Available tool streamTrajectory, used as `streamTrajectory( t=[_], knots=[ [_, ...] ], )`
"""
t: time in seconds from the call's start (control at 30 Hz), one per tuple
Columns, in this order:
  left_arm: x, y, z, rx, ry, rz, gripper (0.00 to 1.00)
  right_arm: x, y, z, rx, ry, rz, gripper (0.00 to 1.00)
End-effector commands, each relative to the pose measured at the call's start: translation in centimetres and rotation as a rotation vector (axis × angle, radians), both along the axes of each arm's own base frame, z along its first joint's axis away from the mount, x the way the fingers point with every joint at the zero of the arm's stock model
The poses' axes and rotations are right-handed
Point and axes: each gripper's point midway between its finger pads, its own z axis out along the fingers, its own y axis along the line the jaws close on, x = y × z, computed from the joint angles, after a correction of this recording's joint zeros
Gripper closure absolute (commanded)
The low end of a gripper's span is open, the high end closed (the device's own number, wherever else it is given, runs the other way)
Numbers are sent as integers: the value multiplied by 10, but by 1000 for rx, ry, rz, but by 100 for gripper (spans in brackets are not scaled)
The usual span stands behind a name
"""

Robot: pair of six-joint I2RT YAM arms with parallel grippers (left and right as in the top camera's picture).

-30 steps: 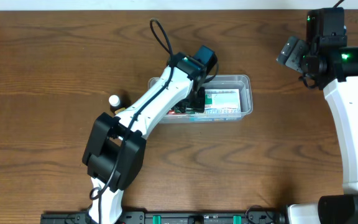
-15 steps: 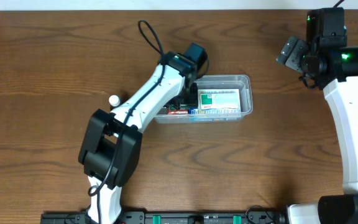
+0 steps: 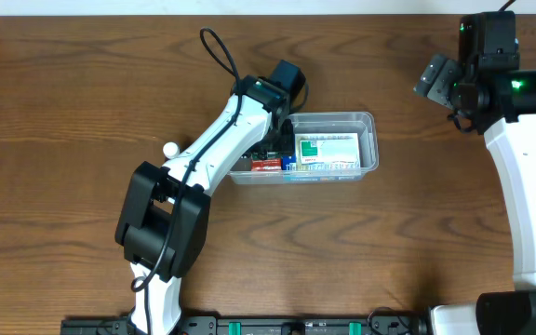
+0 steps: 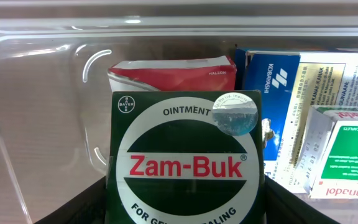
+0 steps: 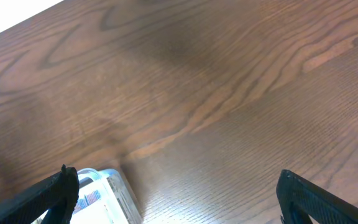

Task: Pack container
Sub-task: 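Release the tin and move the left gripper to the dark bottle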

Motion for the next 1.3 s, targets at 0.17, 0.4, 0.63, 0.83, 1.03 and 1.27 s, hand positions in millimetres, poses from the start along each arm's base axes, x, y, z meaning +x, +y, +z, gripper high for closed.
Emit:
streamTrajectory(
  t=[0.17, 0.4, 0.63, 0.83, 1.03, 1.27],
  knots=[
    [-2, 5, 1, 15, -2, -10, 21, -1, -4, 3, -18, -4, -3, 1],
    [-2, 4, 1, 13, -3, -10, 18, -1, -4, 3, -18, -4, -3, 1],
    [9, -3, 57, -22, -69, -56, 18, -1, -4, 3, -18, -4, -3, 1],
    [8, 9, 131, -36, -193, -131, 17, -1, -4, 3, -18, -4, -3, 1],
    [3, 88, 149, 74, -163, -6, 10, -1, -4, 3, -18, -4, -3, 1],
    [-10, 160, 121, 132, -2, 94, 9, -1, -4, 3, -18, -4, -3, 1]
  ],
)
